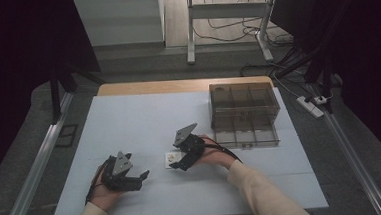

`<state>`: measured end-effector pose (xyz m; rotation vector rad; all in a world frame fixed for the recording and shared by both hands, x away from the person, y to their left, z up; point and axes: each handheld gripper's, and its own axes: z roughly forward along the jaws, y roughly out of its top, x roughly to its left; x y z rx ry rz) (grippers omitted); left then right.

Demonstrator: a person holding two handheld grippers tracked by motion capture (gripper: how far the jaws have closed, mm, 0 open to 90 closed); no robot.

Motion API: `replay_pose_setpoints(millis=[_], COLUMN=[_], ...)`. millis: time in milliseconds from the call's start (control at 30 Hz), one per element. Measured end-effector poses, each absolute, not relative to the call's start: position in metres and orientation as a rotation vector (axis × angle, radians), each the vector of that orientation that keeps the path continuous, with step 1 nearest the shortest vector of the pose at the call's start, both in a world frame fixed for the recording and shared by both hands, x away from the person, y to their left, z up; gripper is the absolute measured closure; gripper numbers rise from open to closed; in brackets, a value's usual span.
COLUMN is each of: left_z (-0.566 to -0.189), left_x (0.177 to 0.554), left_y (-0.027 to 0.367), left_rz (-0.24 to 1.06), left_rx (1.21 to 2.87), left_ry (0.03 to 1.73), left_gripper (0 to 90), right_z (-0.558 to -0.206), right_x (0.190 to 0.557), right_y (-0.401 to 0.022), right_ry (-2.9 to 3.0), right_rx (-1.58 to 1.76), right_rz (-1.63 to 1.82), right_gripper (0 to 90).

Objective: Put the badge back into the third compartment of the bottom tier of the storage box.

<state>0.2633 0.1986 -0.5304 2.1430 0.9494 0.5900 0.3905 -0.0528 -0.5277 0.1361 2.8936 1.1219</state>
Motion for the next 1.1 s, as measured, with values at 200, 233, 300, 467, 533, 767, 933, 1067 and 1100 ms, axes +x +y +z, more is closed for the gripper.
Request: replay_pose_setpoints(millis=[200,233,300,467,533,767,933,1067,1100], left_z=[-0.5304,-0.5305,-0.5306,-0.5303,-0.5304,-0.5306,-0.5306,-0.5304,-0.5305], left_x=[0.2630,0.2630,0.2631,0.2625,0.2625,0.2627,0.2624,0.2624,0.2624], left_y=[0.1986,0.1986,0.1984,0.1985,0.1986,0.1990,0.1997,0.2002,0.2003], left_rz=[0.591,0.590,0.589,0.589,0.588,0.589,0.591,0.592,0.592], left_rx=[2.147,2.150,2.152,2.149,2.150,2.150,2.150,2.149,2.148], left_ry=[0.947,0.946,0.945,0.943,0.945,0.945,0.946,0.946,0.945], left_gripper=[13.3,13.3,13.3,13.3,13.3,13.3,13.4,13.4,13.4], right_z=[-0.5311,-0.5313,-0.5321,-0.5334,-0.5332,-0.5305,-0.5301,-0.5299,-0.5291], right_x=[0.3894,0.3892,0.3891,0.3884,0.3881,0.3861,0.3856,0.3863,0.3873], right_y=[-0.0475,-0.0470,-0.0462,-0.0450,-0.0448,-0.0447,-0.0445,-0.0455,-0.0468], right_ry=[2.919,2.921,2.925,2.928,2.923,2.936,2.938,2.931,2.923], right_rx=[0.105,0.102,0.098,0.073,0.073,0.046,0.050,0.062,0.069], right_rz=[1.089,1.086,1.085,1.057,1.054,1.030,1.030,1.041,1.036], right_gripper=[17.4,17.8,18.7,21.7,24.0,32.8,32.9,32.9,32.9])
